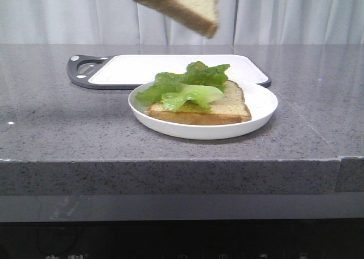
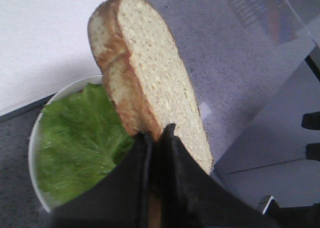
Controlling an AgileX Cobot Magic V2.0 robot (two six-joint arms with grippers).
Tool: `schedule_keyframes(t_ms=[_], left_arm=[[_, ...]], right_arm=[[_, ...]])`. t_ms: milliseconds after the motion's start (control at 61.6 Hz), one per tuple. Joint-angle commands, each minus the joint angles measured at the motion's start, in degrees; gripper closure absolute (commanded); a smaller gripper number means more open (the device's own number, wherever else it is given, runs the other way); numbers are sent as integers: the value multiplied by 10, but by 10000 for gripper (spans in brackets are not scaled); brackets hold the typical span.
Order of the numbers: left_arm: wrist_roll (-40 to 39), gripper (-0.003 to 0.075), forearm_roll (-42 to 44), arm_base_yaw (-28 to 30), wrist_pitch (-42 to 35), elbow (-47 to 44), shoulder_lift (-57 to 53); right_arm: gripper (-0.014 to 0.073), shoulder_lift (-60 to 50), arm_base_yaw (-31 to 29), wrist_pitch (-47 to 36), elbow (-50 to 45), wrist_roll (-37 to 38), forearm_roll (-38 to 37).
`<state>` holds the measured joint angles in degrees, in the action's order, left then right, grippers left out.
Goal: Left arm grabs bread, right arm adds lettuce
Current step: 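Lower the held bread slice onto the lettuce with the left gripper and release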
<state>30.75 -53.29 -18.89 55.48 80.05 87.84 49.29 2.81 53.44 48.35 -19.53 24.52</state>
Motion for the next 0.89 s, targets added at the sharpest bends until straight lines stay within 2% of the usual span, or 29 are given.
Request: schedule_keyframes(t_ms=[0, 341, 617, 877], left_arm=[[25, 741, -78, -9, 6, 18, -1], [25, 741, -117, -16, 40, 17, 56], [20, 741, -116, -16, 62, 17, 88], [-31, 740, -46, -16, 40, 17, 97]], right_arm=[[208, -5, -2, -24, 19, 2, 8], [208, -5, -2, -30, 19, 2, 8], [208, -5, -2, -31, 19, 2, 7], [208, -5, -2, -31, 19, 2, 7]])
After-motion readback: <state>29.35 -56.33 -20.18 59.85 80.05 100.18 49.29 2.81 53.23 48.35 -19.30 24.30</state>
